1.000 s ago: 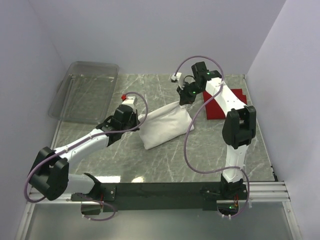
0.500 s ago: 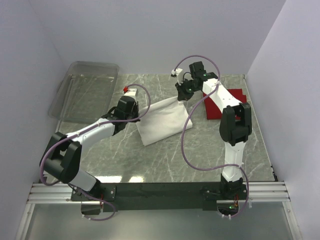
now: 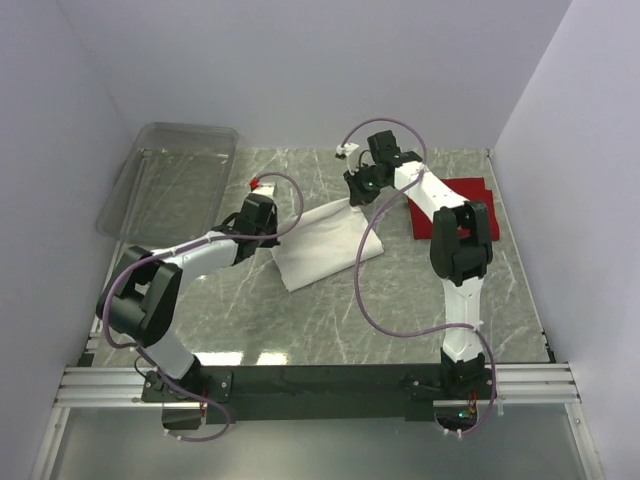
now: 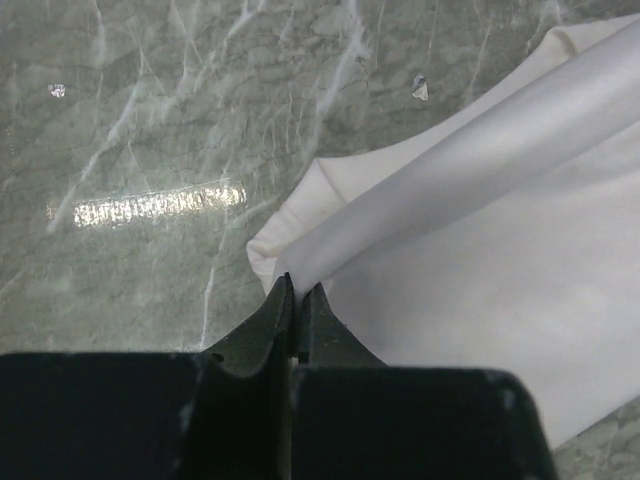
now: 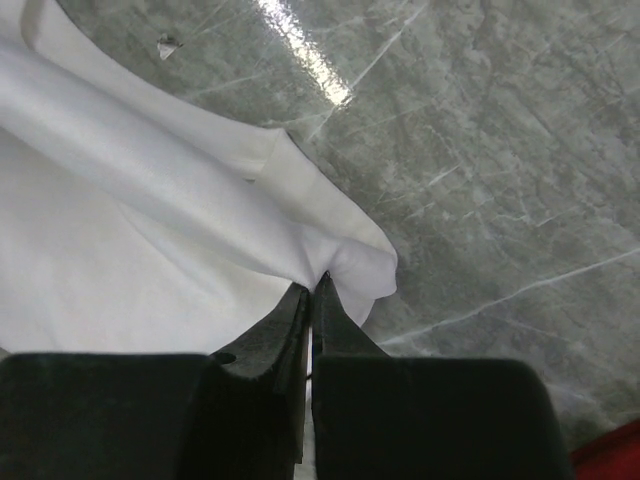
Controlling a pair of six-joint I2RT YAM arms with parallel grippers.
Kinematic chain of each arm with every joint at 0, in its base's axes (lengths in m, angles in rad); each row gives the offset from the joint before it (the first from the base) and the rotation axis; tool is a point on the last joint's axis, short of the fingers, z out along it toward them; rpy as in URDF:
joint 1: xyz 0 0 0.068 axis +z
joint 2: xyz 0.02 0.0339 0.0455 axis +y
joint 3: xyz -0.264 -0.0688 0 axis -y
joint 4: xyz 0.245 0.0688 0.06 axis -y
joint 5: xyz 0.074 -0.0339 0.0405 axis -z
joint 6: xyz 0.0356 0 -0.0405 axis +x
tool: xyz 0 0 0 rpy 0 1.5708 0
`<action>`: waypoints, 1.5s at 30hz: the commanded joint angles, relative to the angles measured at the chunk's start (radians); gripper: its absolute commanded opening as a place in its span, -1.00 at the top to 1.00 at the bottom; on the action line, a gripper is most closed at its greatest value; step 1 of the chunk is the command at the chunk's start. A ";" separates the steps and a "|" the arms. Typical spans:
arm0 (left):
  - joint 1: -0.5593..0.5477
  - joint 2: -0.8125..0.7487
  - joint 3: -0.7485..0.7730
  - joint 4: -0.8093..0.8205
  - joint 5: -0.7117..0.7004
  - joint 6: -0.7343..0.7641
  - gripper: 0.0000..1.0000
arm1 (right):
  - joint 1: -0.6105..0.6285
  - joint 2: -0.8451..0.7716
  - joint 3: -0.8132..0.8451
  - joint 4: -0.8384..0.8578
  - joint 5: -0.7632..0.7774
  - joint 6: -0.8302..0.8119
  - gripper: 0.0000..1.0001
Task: Fold and stack the t-shirts
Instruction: Fold the tshirt
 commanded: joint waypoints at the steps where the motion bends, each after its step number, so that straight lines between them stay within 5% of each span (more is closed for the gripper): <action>1: 0.014 0.011 0.038 0.000 -0.052 0.013 0.97 | -0.008 0.001 0.026 0.077 0.064 0.048 0.92; 2: 0.014 0.012 0.041 -0.004 -0.058 0.008 0.91 | -0.008 0.001 0.026 0.083 0.070 0.060 0.66; 3: 0.016 0.014 0.046 -0.006 -0.064 0.005 0.58 | -0.008 0.001 0.021 0.096 0.102 0.075 0.41; 8: 0.014 -0.059 0.081 -0.034 -0.185 -0.009 -0.25 | -0.008 -0.059 -0.014 0.201 0.194 0.210 -0.41; 11: 0.016 -0.153 0.076 -0.049 -0.232 -0.001 -0.33 | -0.014 -0.120 -0.020 0.223 0.223 0.241 -0.45; 16: 0.016 -0.293 -0.009 -0.040 -0.040 -0.038 -0.19 | -0.058 -0.235 -0.086 0.094 0.031 0.141 -0.41; 17: 0.014 -0.323 -0.060 0.010 0.162 -0.083 -0.02 | -0.093 -0.240 -0.103 -0.082 -0.293 -0.010 0.01; 19: 0.014 -0.318 -0.086 0.061 0.258 -0.132 0.17 | -0.094 -0.229 -0.112 -0.158 -0.307 -0.032 0.09; 22: 0.010 -0.261 -0.106 0.098 0.360 -0.221 0.54 | -0.072 -0.170 -0.124 -0.290 -0.317 -0.075 0.55; 26: -0.036 -0.206 -0.144 0.187 0.391 -0.274 0.88 | -0.071 -0.168 -0.222 -0.239 -0.226 -0.029 0.61; 38: -0.095 -0.112 -0.256 0.195 0.315 -0.314 0.90 | -0.089 -0.091 -0.309 -0.182 -0.039 0.049 0.65; 45: -0.093 -0.115 -0.214 0.129 0.210 -0.254 0.61 | -0.120 -0.210 -0.264 -0.208 -0.097 0.019 0.57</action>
